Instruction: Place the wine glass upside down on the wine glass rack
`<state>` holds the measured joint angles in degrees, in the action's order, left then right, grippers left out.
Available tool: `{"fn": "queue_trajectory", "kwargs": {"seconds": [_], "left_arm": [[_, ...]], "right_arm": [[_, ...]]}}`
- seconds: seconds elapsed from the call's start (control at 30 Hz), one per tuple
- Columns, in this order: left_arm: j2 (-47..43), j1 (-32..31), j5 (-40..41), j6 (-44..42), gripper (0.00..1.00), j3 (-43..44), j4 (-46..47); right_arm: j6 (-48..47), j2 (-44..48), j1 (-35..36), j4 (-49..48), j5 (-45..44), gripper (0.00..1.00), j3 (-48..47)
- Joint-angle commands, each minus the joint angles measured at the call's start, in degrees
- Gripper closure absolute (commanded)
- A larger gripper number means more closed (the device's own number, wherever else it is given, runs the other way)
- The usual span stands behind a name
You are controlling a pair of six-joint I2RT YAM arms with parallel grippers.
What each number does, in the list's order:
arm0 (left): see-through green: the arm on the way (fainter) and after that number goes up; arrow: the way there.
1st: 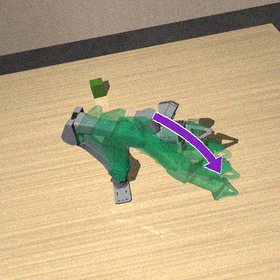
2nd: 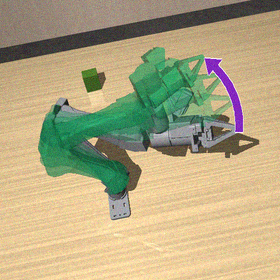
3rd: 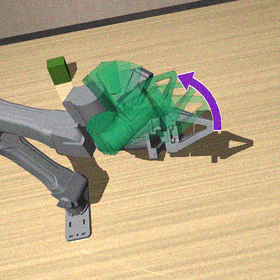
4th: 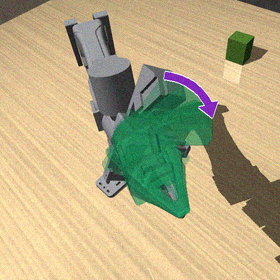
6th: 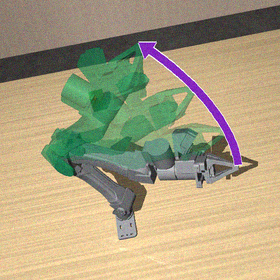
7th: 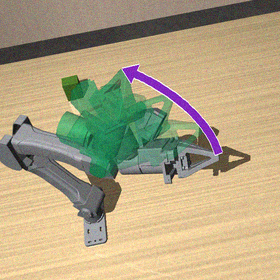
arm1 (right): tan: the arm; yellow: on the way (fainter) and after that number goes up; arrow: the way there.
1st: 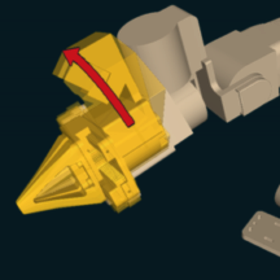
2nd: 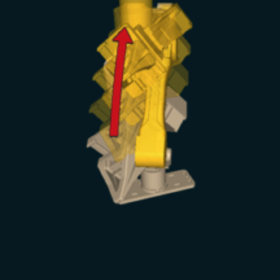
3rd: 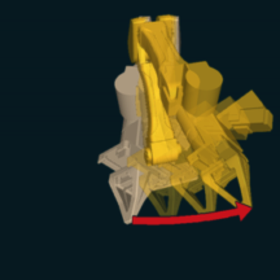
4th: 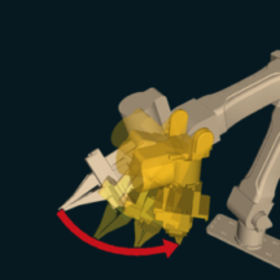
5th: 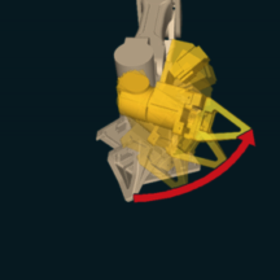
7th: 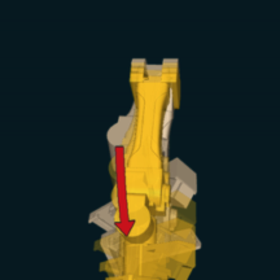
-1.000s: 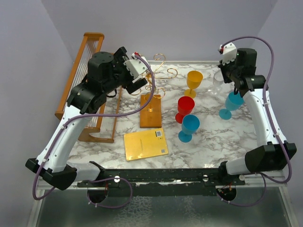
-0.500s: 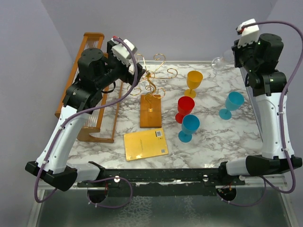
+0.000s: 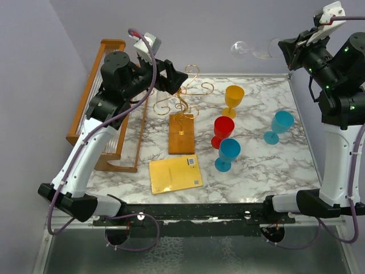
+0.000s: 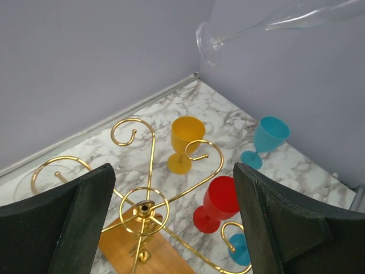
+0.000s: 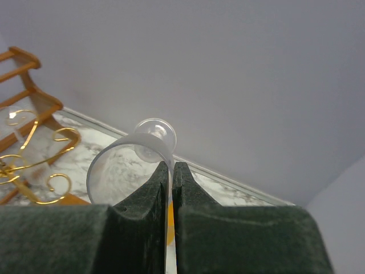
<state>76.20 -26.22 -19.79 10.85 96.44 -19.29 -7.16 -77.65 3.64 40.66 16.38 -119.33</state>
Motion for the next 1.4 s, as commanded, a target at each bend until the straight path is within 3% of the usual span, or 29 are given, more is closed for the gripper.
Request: {"fn": "queue_trajectory", "kwargs": {"seconds": [0.0,0.4,0.83,1.37], "left_arm": [[2.9,0.3,-5.5,8.9,0.14,2.4,7.2],[10.4,0.3,-11.2,19.9,0.19,4.8,16.7],[10.6,0.2,-19.4,25.9,0.45,0.2,26.0],[11.0,0.2,-22.2,30.6,0.78,-2.4,30.8]], "right_arm": [[6.6,0.7,-0.1,-3.1,9.9,0.99,-2.2],[13.2,4.1,-0.1,-7.5,19.0,0.99,0.4],[16.3,7.0,-0.1,-10.4,24.1,0.99,3.9],[17.2,8.3,-0.2,-12.1,26.2,0.99,5.9]]}}
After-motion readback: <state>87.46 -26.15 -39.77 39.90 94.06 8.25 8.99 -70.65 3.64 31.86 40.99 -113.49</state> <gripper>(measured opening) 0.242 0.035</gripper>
